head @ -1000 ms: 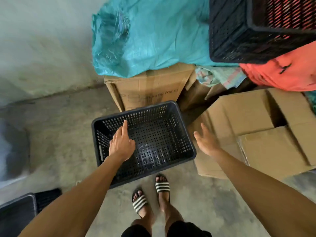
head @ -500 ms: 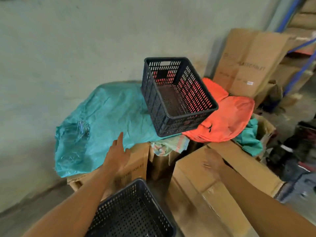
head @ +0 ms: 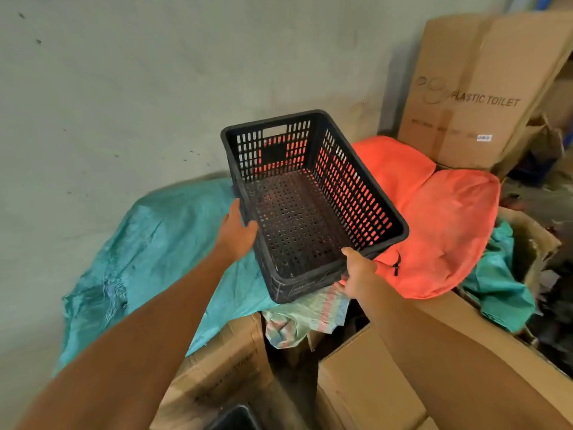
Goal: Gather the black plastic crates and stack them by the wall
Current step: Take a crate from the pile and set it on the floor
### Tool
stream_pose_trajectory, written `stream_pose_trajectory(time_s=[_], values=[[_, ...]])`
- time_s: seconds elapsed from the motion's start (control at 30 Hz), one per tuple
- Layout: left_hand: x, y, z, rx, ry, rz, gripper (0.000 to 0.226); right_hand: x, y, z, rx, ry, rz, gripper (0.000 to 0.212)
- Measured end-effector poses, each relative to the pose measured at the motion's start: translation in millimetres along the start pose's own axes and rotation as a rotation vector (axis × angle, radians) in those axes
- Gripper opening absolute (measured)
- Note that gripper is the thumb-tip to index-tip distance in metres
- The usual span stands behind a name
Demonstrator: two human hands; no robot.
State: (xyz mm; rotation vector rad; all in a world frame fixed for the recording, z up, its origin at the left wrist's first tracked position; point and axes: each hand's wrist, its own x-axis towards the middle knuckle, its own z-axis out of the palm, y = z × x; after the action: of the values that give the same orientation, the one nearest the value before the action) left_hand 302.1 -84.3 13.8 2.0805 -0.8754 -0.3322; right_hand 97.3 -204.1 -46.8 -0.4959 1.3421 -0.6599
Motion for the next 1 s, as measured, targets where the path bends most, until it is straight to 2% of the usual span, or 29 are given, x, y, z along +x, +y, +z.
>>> stream_pose_trajectory(time_s=[0.1,0.2,0.27,0.4,0.53,0.6,0.7,0.83,0.93,1.0], values=[[29.5,5.4,16.1,-0.002,-0.021,-0.028,0.073,31.6,2.3,4.3,0.021,-0.036,-0.077,0.054],[48.7,6.2,21.5,0.106,0.011,-0.054,0.078,49.7,14.5,-8.4,0.038,-0.061,-0.135,0.037],[61.0,7.4,20.8,0.243,0.071,-0.050,0.083,59.0,25.2,-26.6,0.016,-0.077,-0.150,0.030],[85.2,10.7,4.3,0.618,0.148,0.085,0.100,71.1,42.2,-64.1,-0.036,-0.066,-0.213,0.023],[88.1,-1.9,-17.3,0.929,0.239,-0.052,0.108,69.6,49.6,-93.2,-0.172,-0.052,-0.255,0.017],[87.9,-13.4,-29.2,1.056,0.290,-0.053,0.108,69.1,50.1,-100.5,-0.186,-0.059,-0.258,0.017],[91.3,-13.4,-45.0,0.989,0.258,0.039,0.090,70.0,51.7,-106.4,-0.175,-0.111,-0.280,0.020],[95.5,8.0,-52.1,0.692,0.210,0.186,0.058,75.7,56.1,-110.2,-0.199,-0.169,-0.304,0.032],[95.4,21.7,-54.0,0.594,0.174,0.209,0.054,76.3,59.2,-112.4,-0.226,-0.169,-0.294,0.035],[96.5,29.0,-52.0,0.584,0.158,0.227,0.051,78.4,61.3,-115.2,-0.241,-0.184,-0.282,0.028]])
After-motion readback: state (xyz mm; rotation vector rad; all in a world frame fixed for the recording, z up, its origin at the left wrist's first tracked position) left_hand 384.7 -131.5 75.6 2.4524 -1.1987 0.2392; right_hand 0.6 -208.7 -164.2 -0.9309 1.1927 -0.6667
